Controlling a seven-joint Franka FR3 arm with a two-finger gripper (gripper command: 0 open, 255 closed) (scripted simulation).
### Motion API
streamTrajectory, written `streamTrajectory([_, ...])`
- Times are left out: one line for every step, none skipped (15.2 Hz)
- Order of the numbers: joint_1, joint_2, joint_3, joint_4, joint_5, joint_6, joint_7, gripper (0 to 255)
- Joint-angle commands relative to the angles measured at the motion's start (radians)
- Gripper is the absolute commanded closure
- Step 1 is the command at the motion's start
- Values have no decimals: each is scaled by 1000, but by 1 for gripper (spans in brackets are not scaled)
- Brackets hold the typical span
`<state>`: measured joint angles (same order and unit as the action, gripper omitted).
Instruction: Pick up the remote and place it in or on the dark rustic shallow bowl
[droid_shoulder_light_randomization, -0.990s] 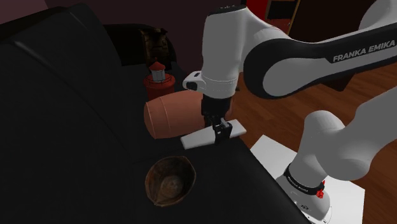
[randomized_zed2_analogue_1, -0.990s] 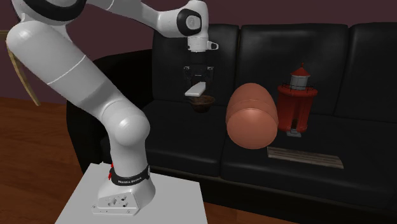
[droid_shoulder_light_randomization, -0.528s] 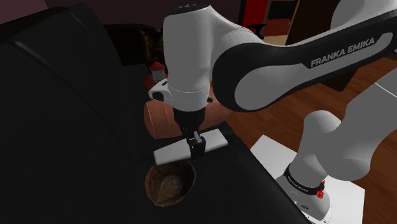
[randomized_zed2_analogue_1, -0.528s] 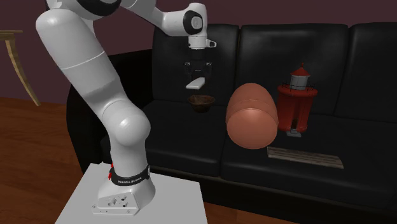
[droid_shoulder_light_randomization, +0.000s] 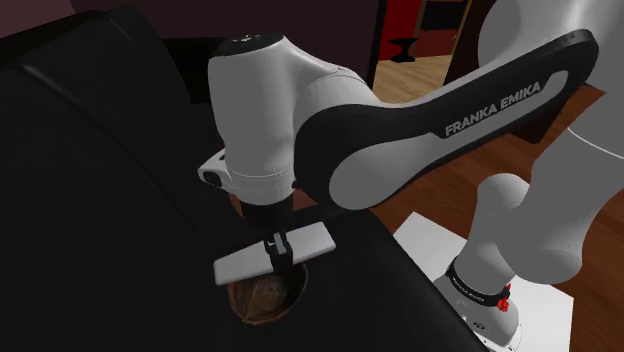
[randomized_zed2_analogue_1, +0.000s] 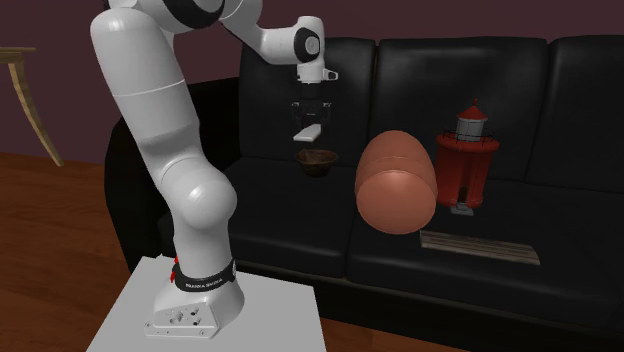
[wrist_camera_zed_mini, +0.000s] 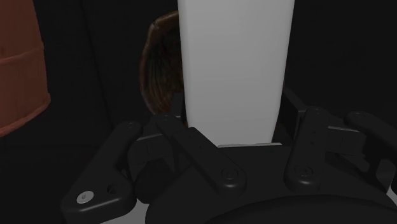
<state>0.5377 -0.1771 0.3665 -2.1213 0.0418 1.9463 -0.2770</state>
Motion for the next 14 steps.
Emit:
streamTrajectory([0, 11, 2, -16, -3, 27, 3, 255])
streamTrajectory([0, 14, 3, -27, -4, 41, 4, 255])
streamTrajectory([0, 18, 4, -36, -5, 54, 5, 255])
streamTrajectory([0, 22, 5, -46, -7, 68, 6, 255])
streamTrajectory([0, 26, 5, -56, -8, 81, 8, 255])
streamTrajectory([0, 31, 6, -65, -9, 95, 9, 255])
streamTrajectory([0, 36, 7, -74, -11, 109, 11, 255])
streamTrajectory([0, 41, 8, -83, -13, 122, 12, 255])
streamTrajectory([1, 44, 9, -89, -14, 132, 14, 255])
streamTrajectory([1, 44, 9, -89, -14, 132, 14, 255])
streamTrajectory([1, 44, 9, -89, -14, 132, 14, 255])
streamTrajectory([1, 44, 9, -89, -14, 132, 14, 255])
streamTrajectory([1, 44, 9, -89, -14, 132, 14, 255])
streamTrajectory([1, 44, 9, -89, -14, 132, 14, 255])
